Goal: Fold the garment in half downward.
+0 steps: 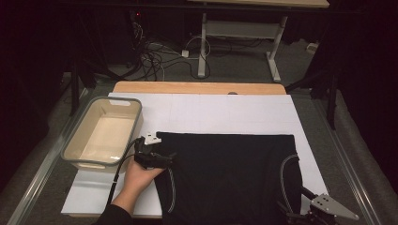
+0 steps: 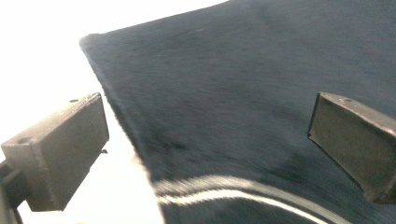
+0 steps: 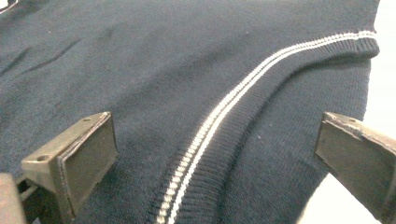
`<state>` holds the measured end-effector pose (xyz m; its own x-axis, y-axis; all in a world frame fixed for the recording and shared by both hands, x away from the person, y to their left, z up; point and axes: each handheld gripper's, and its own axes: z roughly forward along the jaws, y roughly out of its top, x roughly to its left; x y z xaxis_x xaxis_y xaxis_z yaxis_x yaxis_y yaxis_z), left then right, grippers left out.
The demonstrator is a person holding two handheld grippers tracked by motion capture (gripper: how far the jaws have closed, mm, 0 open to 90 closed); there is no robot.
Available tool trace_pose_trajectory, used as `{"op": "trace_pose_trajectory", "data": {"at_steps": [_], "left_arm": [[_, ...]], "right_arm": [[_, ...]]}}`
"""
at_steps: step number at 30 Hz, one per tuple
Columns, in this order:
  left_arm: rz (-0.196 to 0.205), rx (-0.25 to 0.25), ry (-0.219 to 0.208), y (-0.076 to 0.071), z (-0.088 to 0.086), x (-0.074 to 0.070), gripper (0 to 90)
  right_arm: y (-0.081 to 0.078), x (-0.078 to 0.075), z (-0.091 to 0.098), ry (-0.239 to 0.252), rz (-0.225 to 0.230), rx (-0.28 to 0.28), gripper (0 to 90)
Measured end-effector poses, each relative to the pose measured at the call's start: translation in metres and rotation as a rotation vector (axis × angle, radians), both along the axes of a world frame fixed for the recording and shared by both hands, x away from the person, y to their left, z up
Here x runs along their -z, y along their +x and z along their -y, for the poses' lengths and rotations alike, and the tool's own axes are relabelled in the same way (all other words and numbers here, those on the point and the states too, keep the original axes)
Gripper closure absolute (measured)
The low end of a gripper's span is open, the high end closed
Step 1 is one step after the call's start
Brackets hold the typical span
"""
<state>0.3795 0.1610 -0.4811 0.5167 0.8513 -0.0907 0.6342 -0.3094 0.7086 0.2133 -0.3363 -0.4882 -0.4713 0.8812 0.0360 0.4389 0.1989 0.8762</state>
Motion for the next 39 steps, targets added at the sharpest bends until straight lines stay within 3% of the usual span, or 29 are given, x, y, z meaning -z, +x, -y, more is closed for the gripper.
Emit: {"op": "trace_pose_trajectory", "data": {"at_steps": [6,10,12,14,16,18,23,25,27,28,31,36,39], "left_arm": [[-0.064,-0.034,0.023,0.017,0.001,0.002,0.0],[-0.088,-0.056,0.029,0.026,0.002,0.002,3.6],[-0.087,-0.088,0.024,0.027,0.001,0.001,8.3],[-0.085,-0.119,0.024,0.027,0.0,0.0,19.0],[-0.071,-0.119,0.024,0.026,-0.001,0.001,27.0],[-0.059,-0.104,0.016,0.025,-0.001,0.001,34.2],[-0.037,-0.063,-0.007,0.022,-0.001,0.002,53.5],[-0.032,-0.044,-0.016,0.021,-0.002,0.003,59.9],[-0.025,-0.018,-0.018,0.02,-0.001,0.003,66.8],[-0.018,-0.008,-0.011,0.019,0.0,0.003,69.8],[-0.006,0.005,-0.001,0.018,0.001,0.003,75.0],[0.01,0.011,0.012,0.016,0.003,0.003,77.0],[0.012,0.01,0.013,0.015,0.003,0.003,77.5]], "right_arm": [[0.008,-0.003,-0.002,0.0,-0.001,0.012,1.0],[0.027,-0.017,0.0,-0.008,0.011,0.031,6.5],[0.043,-0.024,0.004,-0.04,0.008,0.072,11.5],[0.063,-0.03,0.01,-0.036,-0.022,0.112,15.8],[0.085,-0.033,0.014,-0.055,-0.051,0.152,17.8],[0.106,-0.033,0.017,-0.077,-0.088,0.185,19.3],[0.156,-0.022,0.024,-0.068,-0.184,0.245,27.1],[0.173,-0.017,0.028,-0.08,-0.261,0.289,27.2],[0.18,-0.018,0.029,-0.089,-0.238,0.288,27.4],[0.184,-0.017,0.028,-0.106,-0.26,0.273,25.5],[0.189,-0.017,0.023,-0.117,-0.253,0.244,36.4],[0.19,-0.017,0.028,-0.078,-0.251,0.239,60.2],[0.189,-0.017,0.028,-0.051,-0.253,0.17,80.2]]}}
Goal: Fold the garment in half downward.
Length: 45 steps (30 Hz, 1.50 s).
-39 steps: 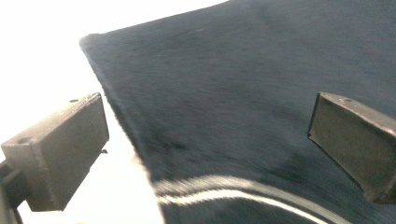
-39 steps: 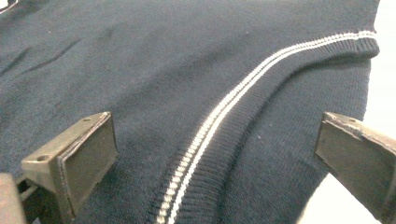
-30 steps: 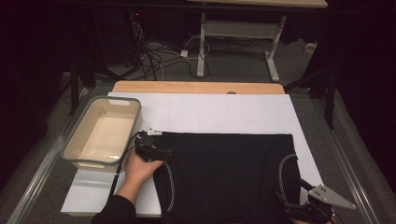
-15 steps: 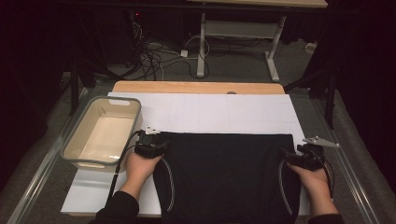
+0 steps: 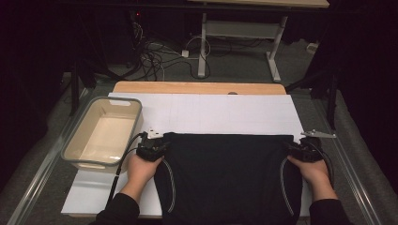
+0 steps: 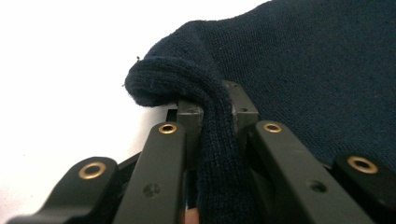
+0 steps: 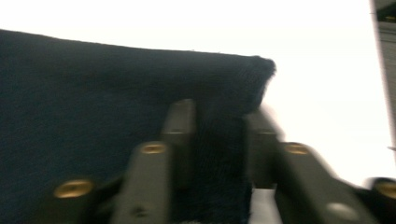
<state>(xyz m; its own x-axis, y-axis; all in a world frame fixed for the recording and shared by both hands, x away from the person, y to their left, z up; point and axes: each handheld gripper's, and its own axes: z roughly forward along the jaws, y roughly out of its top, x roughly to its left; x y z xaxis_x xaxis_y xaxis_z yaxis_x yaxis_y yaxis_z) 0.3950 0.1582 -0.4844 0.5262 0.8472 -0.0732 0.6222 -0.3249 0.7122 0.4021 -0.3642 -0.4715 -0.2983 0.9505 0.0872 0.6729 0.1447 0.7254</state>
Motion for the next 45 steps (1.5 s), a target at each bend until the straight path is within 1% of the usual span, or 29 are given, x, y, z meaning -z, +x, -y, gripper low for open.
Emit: {"op": "trace_pose_trajectory", "data": {"at_steps": [2,4,6,8,11,13,16,18,19,20,22,23,24,25,26,27,28,29,30,31,33,36,37,38,39,40,42,43,45], "left_arm": [[0.006,0.002,0.004,-0.001,0.0,0.0,78.0],[0.014,0.004,0.01,-0.002,0.001,0.0,78.9],[0.025,0.006,0.013,-0.003,0.001,-0.001,79.4],[0.037,-0.002,0.0,-0.004,0.001,-0.005,80.0],[0.1,-0.015,0.001,-0.007,0.002,-0.016,80.5],[0.118,-0.019,0.006,-0.006,0.003,-0.023,80.7],[0.128,-0.029,0.017,-0.001,0.006,-0.031,80.8],[0.133,-0.039,0.024,0.006,0.008,-0.037,80.8],[0.141,-0.049,0.019,0.011,0.009,-0.04,80.7],[0.14,-0.052,0.016,0.015,0.009,-0.041,80.7],[0.148,-0.059,0.017,0.025,0.011,-0.044,80.6],[0.145,-0.057,0.018,0.03,0.013,-0.044,80.3],[0.136,-0.051,0.014,0.033,0.013,-0.042,79.4],[0.123,-0.051,0.002,0.037,0.014,-0.04,76.2],[0.111,-0.06,-0.017,0.039,0.013,-0.038,66.5],[0.083,-0.072,-0.039,0.041,0.012,-0.036,54.9],[0.073,-0.078,-0.043,0.041,0.011,-0.035,45.8],[0.071,-0.079,-0.055,0.039,0.01,-0.034,40.1],[0.073,-0.069,-0.069,0.036,0.009,-0.033,35.7],[0.082,-0.054,-0.081,0.032,0.008,-0.033,35.5],[0.109,-0.018,-0.115,0.022,0.007,-0.033,34.6],[0.111,0.01,-0.156,0.009,0.002,-0.029,28.3],[0.112,0.031,-0.167,0.003,0.0,-0.027,27.9],[0.11,0.04,-0.158,0.0,0.0,-0.026,26.5],[0.114,0.047,-0.146,-0.005,0.0,-0.025,22.2],[0.128,0.056,-0.135,-0.012,-0.001,-0.023,20.1],[0.133,0.066,-0.155,-0.022,-0.003,-0.019,18.8],[0.133,0.066,-0.15,-0.026,-0.004,-0.017,15.4],[0.139,0.086,-0.154,-0.034,-0.004,-0.014,14.4]], "right_arm": [[-0.001,0.0,-0.002,-0.013,0.006,-0.017,82.4],[-0.001,0.0,-0.001,-0.005,0.008,-0.022,84.0],[-0.003,0.0,-0.002,-0.016,0.02,-0.027,85.1],[-0.006,-0.002,-0.004,-0.032,0.056,-0.021,85.9],[-0.009,-0.012,-0.006,-0.043,0.129,-0.018,86.6],[-0.009,-0.021,-0.005,-0.04,0.168,-0.014,86.9],[-0.006,-0.036,-0.005,-0.049,0.209,-0.012,87.0],[-0.002,-0.043,-0.006,-0.051,0.23,-0.01,87.0],[0.001,-0.046,-0.006,-0.057,0.245,-0.005,86.9],[0.004,-0.05,-0.006,-0.061,0.26,0.003,86.9],[0.01,-0.054,-0.003,-0.064,0.274,0.022,86.9],[0.014,-0.055,-0.002,-0.067,0.286,0.029,86.7],[0.017,-0.054,-0.001,-0.058,0.283,0.039,86.2],[0.02,-0.052,0.0,-0.043,0.268,0.039,83.6],[0.024,-0.048,0.002,-0.01,0.238,0.032,74.6],[0.026,-0.044,0.003,0.008,0.214,0.028,62.8],[0.026,-0.041,0.003,-0.001,0.2,0.029,54.0],[0.025,-0.041,0.003,0.003,0.195,0.026,50.6],[0.021,-0.04,0.003,0.016,0.195,0.004,46.1],[0.018,-0.04,0.002,0.015,0.194,-0.009,43.1],[0.008,-0.04,-0.002,-0.006,0.197,-0.043,37.8],[-0.014,-0.036,-0.008,0.005,0.209,-0.083,31.0],[-0.02,-0.035,-0.009,0.004,0.213,-0.092,29.3],[-0.028,-0.033,-0.011,0.007,0.222,-0.095,26.4],[-0.033,-0.031,-0.011,0.013,0.226,-0.095,24.6],[-0.039,-0.029,-0.012,0.022,0.225,-0.095,22.6],[-0.052,-0.025,-0.013,0.027,0.23,-0.1,19.3],[-0.057,-0.023,-0.014,0.028,0.228,-0.102,17.1],[-0.067,-0.019,-0.015,0.032,0.23,-0.096,15.1]]}}
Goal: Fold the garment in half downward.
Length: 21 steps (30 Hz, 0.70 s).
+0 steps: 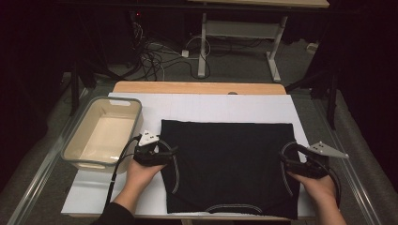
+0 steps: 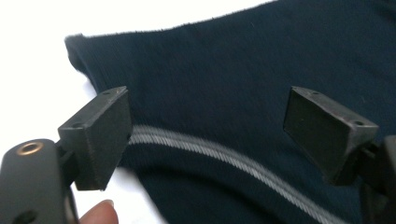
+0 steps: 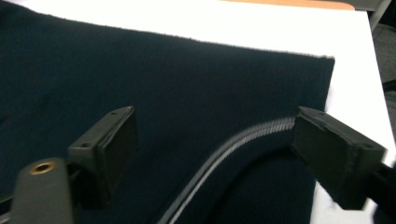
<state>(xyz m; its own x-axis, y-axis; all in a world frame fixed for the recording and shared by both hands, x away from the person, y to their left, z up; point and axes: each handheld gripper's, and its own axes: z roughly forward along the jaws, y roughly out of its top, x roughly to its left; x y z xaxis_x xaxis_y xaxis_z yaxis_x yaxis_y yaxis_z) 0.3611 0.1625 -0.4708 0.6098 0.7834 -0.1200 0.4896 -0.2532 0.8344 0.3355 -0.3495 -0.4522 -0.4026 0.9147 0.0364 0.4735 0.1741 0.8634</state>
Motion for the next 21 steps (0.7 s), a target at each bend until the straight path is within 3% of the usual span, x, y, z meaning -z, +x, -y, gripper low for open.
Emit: {"op": "trace_pose_trajectory", "data": {"at_steps": [5,9,15,18,21], "left_arm": [[0.021,0.032,0.004,-0.02,-0.002,0.004,5.1],[-0.012,0.037,-0.028,-0.025,-0.008,0.01,0.0],[0.051,0.056,-0.067,-0.036,-0.013,0.01,0.0],[0.065,0.086,-0.109,-0.04,-0.017,0.012,0.0],[0.081,0.098,-0.079,-0.042,-0.013,0.013,0.0]], "right_arm": [[-0.023,0.006,-0.004,0.022,0.014,0.006,9.6],[-0.04,0.009,-0.012,0.019,0.036,-0.002,4.6],[-0.055,0.008,-0.019,0.008,0.073,-0.017,0.4],[-0.06,0.007,-0.014,0.046,0.091,0.002,0.4],[-0.063,0.009,-0.011,0.054,0.095,0.02,0.4]]}}
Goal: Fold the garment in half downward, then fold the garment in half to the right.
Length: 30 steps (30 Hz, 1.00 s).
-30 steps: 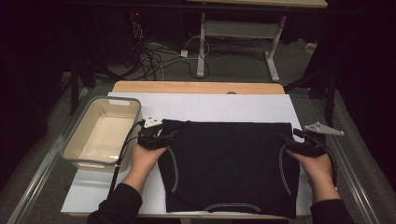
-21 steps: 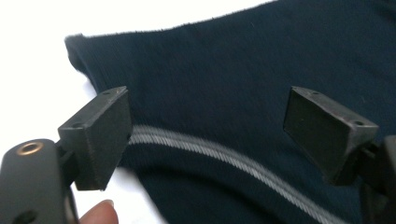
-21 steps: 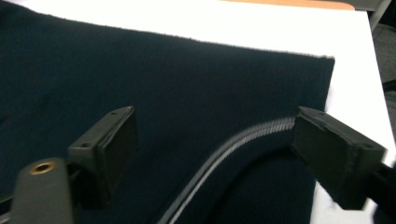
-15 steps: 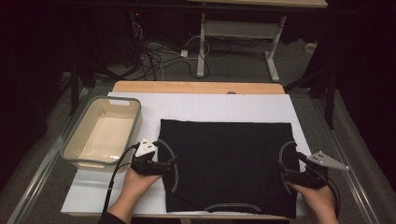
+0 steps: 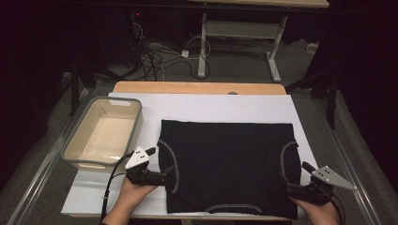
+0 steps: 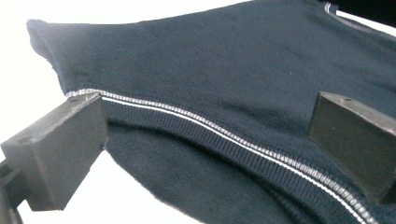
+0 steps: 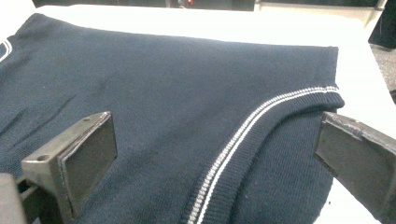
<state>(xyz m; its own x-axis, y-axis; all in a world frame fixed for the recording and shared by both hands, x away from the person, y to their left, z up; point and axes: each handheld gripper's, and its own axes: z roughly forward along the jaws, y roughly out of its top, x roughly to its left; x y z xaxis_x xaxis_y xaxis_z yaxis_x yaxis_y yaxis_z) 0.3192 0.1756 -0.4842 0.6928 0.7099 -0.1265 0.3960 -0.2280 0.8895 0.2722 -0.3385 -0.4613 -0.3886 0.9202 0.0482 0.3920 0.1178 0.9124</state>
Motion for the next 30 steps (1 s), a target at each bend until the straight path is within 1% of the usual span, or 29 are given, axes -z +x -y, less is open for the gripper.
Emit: {"op": "trace_pose_trajectory", "data": {"at_steps": [1,3,5,11,16,18,23,25,30], "left_arm": [[0.003,-0.001,0.011,0.0,0.001,0.0,0.0],[0.006,-0.001,0.016,-0.001,0.002,0.0,0.0],[0.007,0.0,0.015,-0.001,0.002,0.0,0.0],[0.023,-0.002,0.023,-0.002,0.003,0.0,0.0],[0.008,0.0,0.011,-0.001,0.001,0.0,0.0],[0.006,0.003,0.008,-0.001,0.001,0.0,0.0],[0.01,0.005,0.008,-0.001,0.001,0.0,0.0],[0.012,0.005,0.011,-0.001,0.001,0.0,0.0],[0.01,0.005,0.011,-0.001,0.001,0.0,0.0]], "right_arm": [[0.0,0.001,0.0,0.005,0.0,-0.001,0.4],[-0.001,0.001,0.0,0.005,0.0,0.009,0.4],[-0.002,0.001,-0.002,0.015,-0.008,-0.01,0.5],[-0.002,0.001,-0.01,0.013,-0.004,-0.033,0.4],[-0.002,-0.004,-0.021,0.012,0.016,-0.055,0.5],[-0.001,-0.006,-0.026,0.024,0.02,-0.067,0.5],[-0.002,-0.014,-0.041,0.025,0.045,-0.098,0.5],[-0.003,-0.016,-0.046,0.046,0.048,-0.118,0.6],[-0.005,-0.02,-0.066,0.031,0.058,-0.17,0.5]]}}
